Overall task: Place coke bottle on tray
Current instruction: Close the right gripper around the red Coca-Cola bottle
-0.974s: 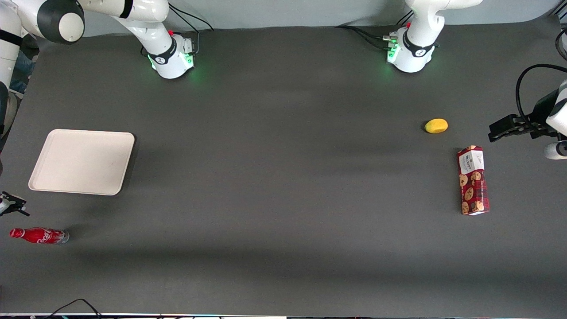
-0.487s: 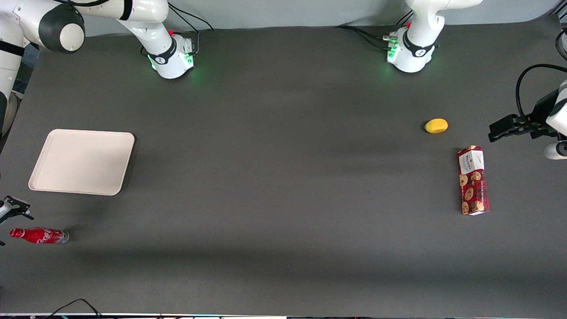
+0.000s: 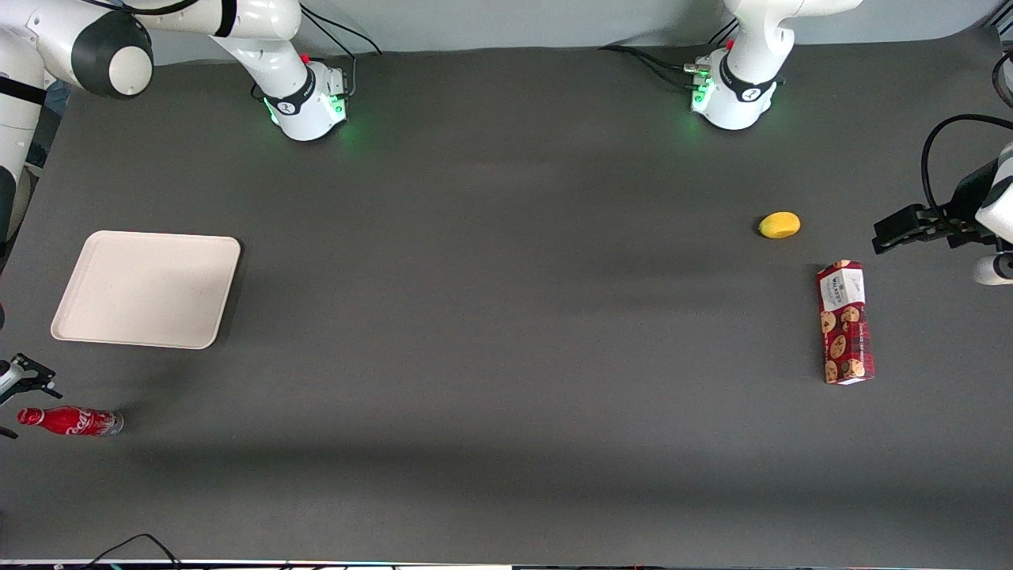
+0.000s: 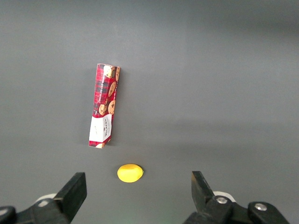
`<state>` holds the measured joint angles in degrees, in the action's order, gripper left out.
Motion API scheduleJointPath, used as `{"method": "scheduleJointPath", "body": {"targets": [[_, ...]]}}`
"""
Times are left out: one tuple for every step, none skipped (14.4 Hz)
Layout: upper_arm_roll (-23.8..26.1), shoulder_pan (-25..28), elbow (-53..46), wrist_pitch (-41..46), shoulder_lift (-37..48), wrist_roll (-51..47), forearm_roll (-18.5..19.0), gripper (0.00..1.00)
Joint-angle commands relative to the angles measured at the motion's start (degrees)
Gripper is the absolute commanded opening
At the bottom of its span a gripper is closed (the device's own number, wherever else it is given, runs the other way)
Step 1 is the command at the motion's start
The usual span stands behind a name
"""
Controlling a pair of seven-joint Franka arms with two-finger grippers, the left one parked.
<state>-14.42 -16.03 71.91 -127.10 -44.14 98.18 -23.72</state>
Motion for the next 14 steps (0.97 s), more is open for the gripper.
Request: {"method": "scheduleJointPath", "body": {"targets": [[0.09,-0.32,-2.12,0.45,-1.21,1.84,-1.59,0.32],[0.09,-0.32,-2.12,0.45,-1.21,1.84,-1.42,0.22],[0.09,-0.32,-2.12,0.45,-1.21,1.84,-1.42,0.15],[0.09,-0.32,-2.12,0.45,-1.21,1.84,-1.24,0.07],[0.09,-0.32,-2.12,0.45,-1.21,1.84,-1.15,0.03],[0.09,-0.23,-2.12,0.45,-1.21,1.84,-1.15,0.0],[0.09,-0.23,-2.21,0.45,-0.95,1.58,-1.07,0.0],[0.09,0.03,-2.12,0.54,-0.43,1.23,-0.89,0.0],[0.0,0.3,-2.12,1.32,0.36,0.96,-0.8,0.0],[-0.08,0.38,-1.95,3.16,1.59,0.61,-0.71,0.0],[-0.26,0.56,-1.6,5.35,2.82,0.09,-0.63,0.0],[-0.26,0.65,-1.16,7.2,3.96,-1.66,0.24,0.0],[-0.17,1.43,-0.02,9.13,6.58,-4.98,3.65,0.0],[0.09,2.14,1.21,10.98,9.39,-9.11,7.16,0.0]]}}
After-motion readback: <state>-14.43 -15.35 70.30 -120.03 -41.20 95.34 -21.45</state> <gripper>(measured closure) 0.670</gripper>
